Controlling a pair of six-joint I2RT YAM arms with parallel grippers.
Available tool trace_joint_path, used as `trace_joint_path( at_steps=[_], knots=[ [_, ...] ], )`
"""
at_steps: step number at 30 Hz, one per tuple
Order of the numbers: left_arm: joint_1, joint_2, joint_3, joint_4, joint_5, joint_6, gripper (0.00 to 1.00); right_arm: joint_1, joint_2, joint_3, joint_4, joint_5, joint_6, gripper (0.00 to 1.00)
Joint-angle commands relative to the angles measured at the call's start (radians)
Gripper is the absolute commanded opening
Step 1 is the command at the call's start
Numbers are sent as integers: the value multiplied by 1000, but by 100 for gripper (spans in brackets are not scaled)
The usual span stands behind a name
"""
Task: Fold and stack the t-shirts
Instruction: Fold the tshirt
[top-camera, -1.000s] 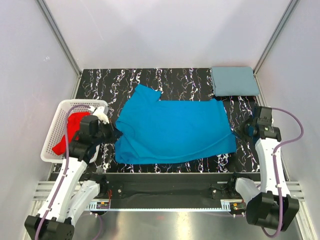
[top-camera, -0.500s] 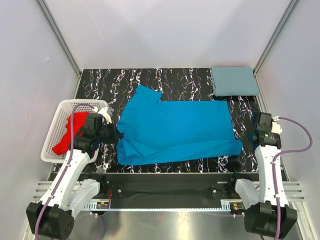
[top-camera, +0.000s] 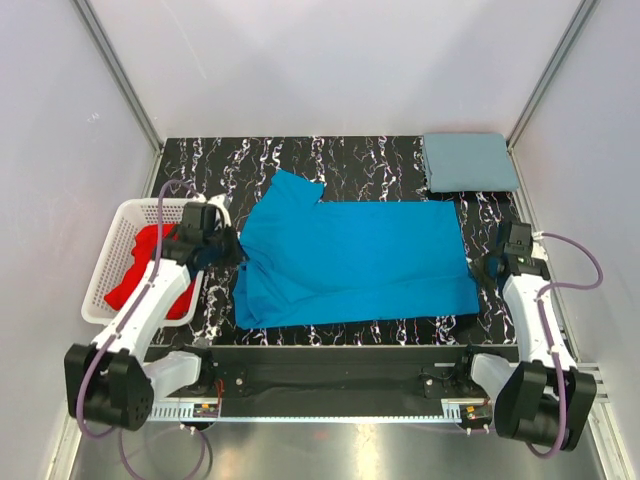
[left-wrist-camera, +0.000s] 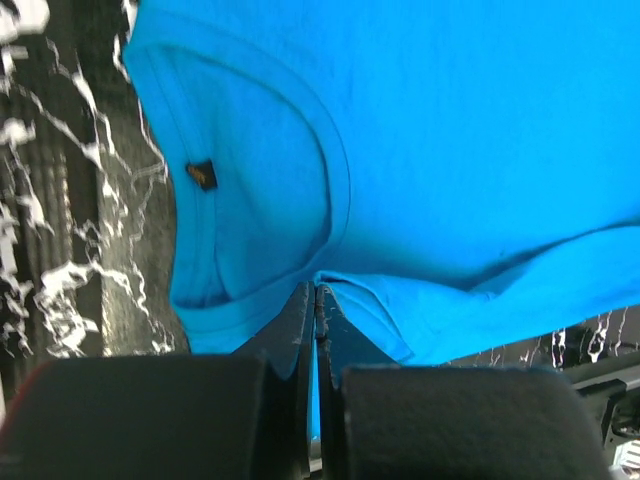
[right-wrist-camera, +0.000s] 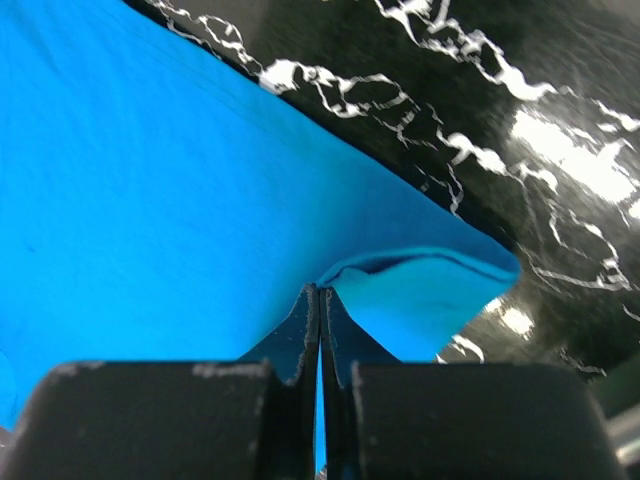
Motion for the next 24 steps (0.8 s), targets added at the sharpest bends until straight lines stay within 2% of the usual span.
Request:
trace_joint_path(
  at_steps=[1,5,9,14,24],
  knots=[
    [-2,53,108,67,-35,49,0,-4,39,28,113,-6,-21,0],
    [-2,173,195,41,-69,95,0,-4,117,31,130,43,-33,0],
    [-2,250,247,66,3,144,0,-6,159,20,160,48,-33,0],
    [-2,352,326,12,-53,195,0,-12,203,46,174,82,-56,0],
    [-2,441,383,-43,-109,236,0,-41,232,48,199,74,-82,0]
  ],
)
